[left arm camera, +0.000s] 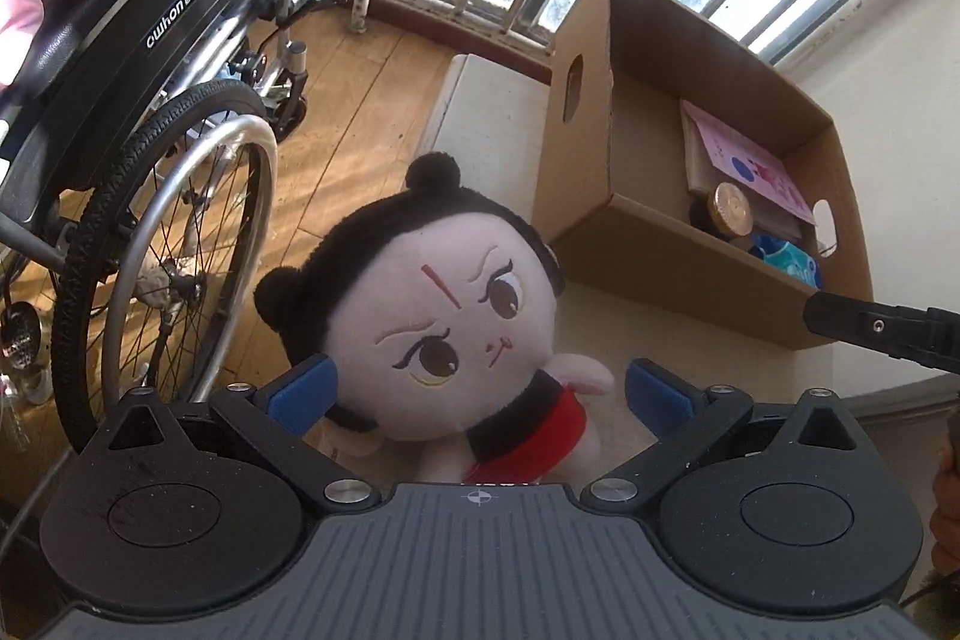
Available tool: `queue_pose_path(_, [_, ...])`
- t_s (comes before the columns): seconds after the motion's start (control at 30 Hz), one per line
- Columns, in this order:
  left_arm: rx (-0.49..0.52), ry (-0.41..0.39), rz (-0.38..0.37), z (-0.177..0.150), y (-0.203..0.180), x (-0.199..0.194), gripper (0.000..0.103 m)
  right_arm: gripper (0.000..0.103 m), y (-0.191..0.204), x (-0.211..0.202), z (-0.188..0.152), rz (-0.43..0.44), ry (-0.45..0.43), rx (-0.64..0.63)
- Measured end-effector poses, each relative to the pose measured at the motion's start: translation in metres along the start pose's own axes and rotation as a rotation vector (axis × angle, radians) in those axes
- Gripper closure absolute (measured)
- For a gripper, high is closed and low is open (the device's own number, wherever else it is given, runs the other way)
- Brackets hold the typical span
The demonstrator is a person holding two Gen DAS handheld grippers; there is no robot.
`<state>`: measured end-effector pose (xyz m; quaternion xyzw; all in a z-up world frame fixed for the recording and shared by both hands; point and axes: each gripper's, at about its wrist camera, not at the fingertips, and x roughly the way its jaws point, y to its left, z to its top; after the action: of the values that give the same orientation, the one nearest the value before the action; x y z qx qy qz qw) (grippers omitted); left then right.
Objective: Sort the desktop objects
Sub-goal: 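Move both tools toward the plush doll beside the box, then close the right gripper on the plush doll's head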
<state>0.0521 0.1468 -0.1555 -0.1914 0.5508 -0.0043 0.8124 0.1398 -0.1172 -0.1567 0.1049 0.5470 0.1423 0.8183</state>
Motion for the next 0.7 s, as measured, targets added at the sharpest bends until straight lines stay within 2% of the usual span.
queue_pose_path(0.13, [0.014,0.047,-0.019,-0.014,0.007,0.009,0.0,0.0,0.019,0.035,-0.001,0.065,0.061,-0.012])
queue_pose_path(0.23, [-0.015,0.067,-0.041,-0.024,0.015,0.019,0.0,0.0,0.026,0.062,-0.003,0.097,0.098,0.001])
queue_pose_path(0.5, [-0.109,0.113,-0.108,-0.036,0.029,0.058,0.0,0.0,0.017,0.134,-0.004,0.193,0.257,0.146])
queue_pose_path(0.7, [-0.108,0.112,-0.119,-0.036,0.027,0.072,0.0,0.0,0.011,0.153,-0.006,0.255,0.347,0.209])
